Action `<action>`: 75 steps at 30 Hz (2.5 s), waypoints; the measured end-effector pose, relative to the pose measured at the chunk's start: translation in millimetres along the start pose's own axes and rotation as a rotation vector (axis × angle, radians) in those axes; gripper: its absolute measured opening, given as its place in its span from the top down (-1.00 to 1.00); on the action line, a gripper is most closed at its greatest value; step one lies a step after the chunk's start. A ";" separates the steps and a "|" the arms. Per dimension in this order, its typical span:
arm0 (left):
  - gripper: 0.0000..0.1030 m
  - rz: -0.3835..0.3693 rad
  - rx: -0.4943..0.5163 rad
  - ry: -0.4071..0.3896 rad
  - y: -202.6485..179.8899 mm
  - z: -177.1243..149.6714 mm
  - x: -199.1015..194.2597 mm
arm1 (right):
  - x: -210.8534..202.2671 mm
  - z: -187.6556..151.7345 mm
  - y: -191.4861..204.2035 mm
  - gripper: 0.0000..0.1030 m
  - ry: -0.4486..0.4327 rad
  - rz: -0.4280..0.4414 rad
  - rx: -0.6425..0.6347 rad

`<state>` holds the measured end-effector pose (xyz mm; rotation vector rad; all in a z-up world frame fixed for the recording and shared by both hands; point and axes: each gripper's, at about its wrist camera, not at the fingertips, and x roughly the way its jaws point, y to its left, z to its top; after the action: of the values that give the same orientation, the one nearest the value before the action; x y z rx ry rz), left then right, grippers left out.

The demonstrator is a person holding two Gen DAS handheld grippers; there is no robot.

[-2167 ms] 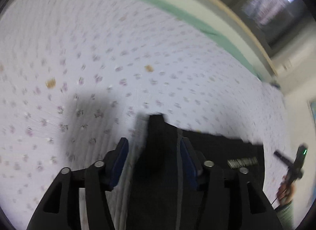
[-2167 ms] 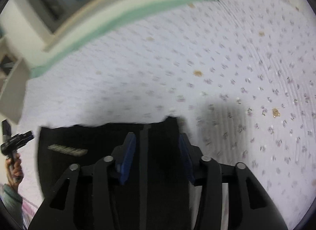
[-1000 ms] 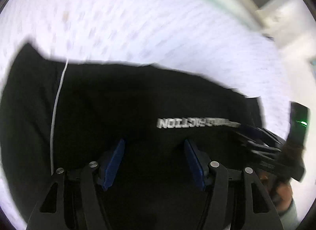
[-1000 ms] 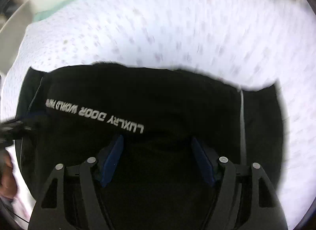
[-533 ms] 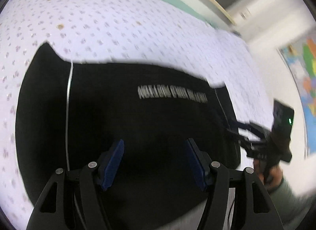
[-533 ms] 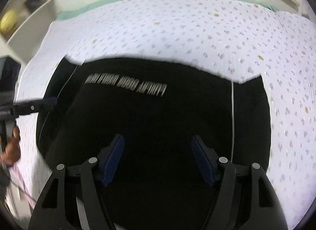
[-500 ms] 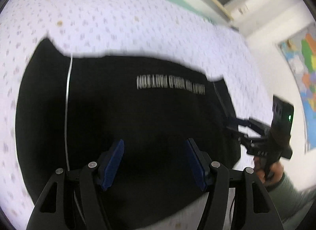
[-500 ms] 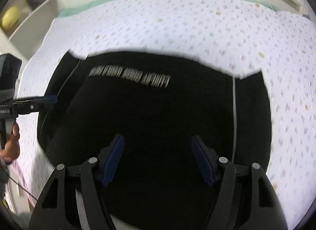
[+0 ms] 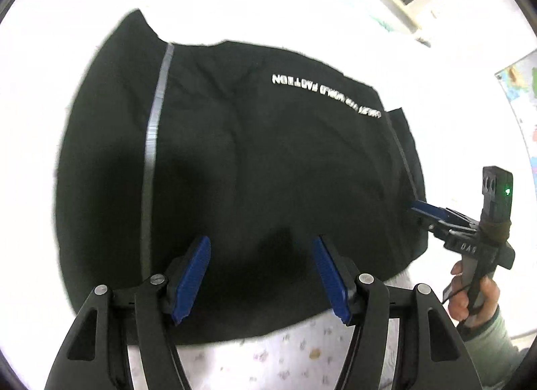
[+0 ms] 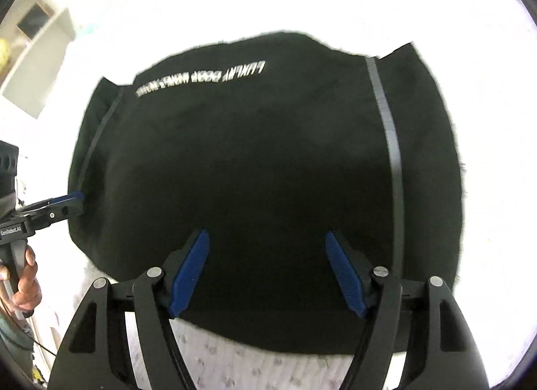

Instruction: Fold large clothes

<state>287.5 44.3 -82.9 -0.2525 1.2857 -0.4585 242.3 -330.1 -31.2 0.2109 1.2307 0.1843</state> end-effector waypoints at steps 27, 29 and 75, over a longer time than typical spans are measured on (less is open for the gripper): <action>-0.31 -0.166 -0.418 0.013 169.7 42.3 37.0 | 25.8 24.7 -120.5 -0.55 -0.057 0.011 0.213; -0.47 -0.195 -0.438 0.024 173.3 42.2 46.6 | 37.6 26.2 -126.6 -0.55 -0.038 0.019 0.226; 0.33 -0.653 -0.202 -0.219 9.1 -114.5 -116.1 | -109.7 -123.1 9.9 0.02 -0.097 0.469 0.128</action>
<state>155.1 114.2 -17.8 -0.8828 1.0145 -0.8287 90.1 -340.9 32.2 0.6133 1.0821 0.4961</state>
